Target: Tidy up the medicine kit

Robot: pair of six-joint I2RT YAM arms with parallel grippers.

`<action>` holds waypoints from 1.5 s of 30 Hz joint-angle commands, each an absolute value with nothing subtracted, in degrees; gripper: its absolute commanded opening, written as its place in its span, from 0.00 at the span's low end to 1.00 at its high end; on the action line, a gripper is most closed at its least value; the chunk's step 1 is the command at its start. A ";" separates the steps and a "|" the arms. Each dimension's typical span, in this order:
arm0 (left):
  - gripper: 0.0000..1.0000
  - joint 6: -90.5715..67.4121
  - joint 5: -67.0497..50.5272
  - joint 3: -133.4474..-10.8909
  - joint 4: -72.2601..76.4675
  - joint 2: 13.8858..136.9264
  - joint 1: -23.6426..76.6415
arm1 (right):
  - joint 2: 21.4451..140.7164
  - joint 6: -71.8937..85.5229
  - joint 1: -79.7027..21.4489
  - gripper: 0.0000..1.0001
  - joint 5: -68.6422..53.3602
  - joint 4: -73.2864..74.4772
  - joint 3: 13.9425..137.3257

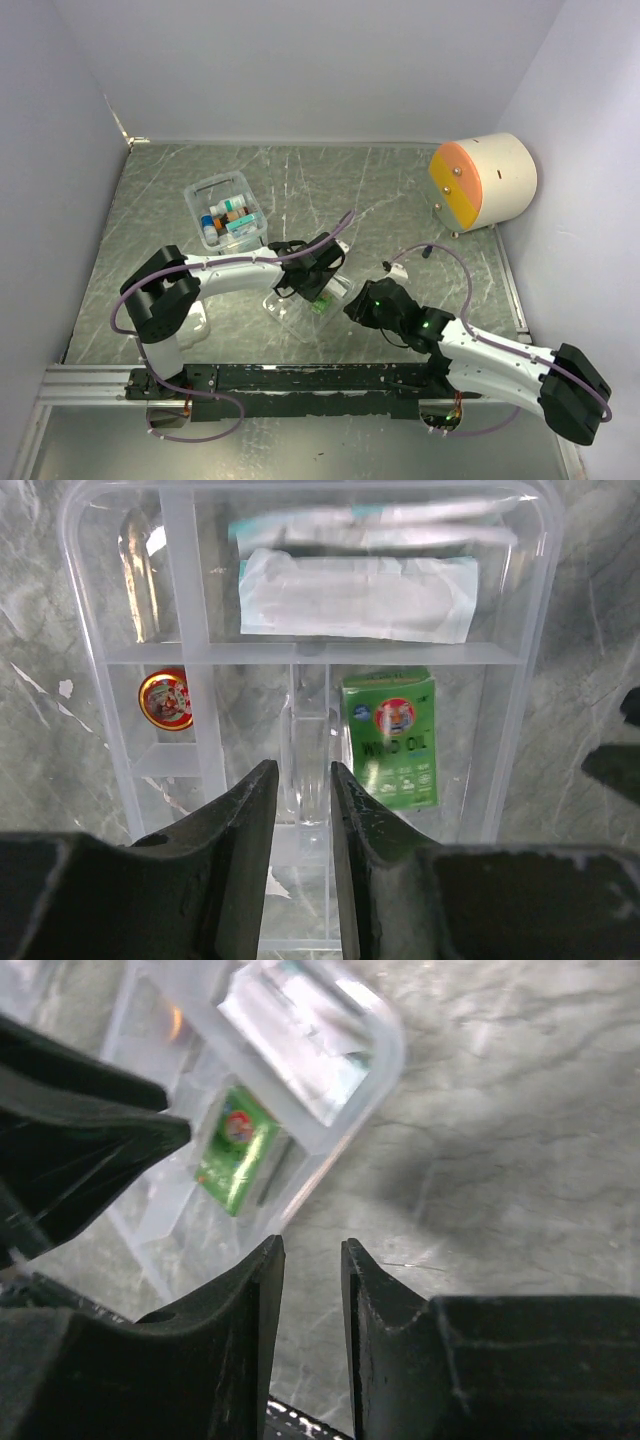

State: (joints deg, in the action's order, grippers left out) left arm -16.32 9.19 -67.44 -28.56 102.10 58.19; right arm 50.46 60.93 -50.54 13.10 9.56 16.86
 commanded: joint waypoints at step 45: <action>0.53 -17.83 7.81 -67.17 -25.94 105.48 57.81 | 51.03 58.52 -50.25 0.36 10.00 -0.62 12.99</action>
State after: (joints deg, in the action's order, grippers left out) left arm -17.61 8.71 -67.37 -27.55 105.97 58.11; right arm 52.03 58.04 -50.57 8.34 -1.61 12.62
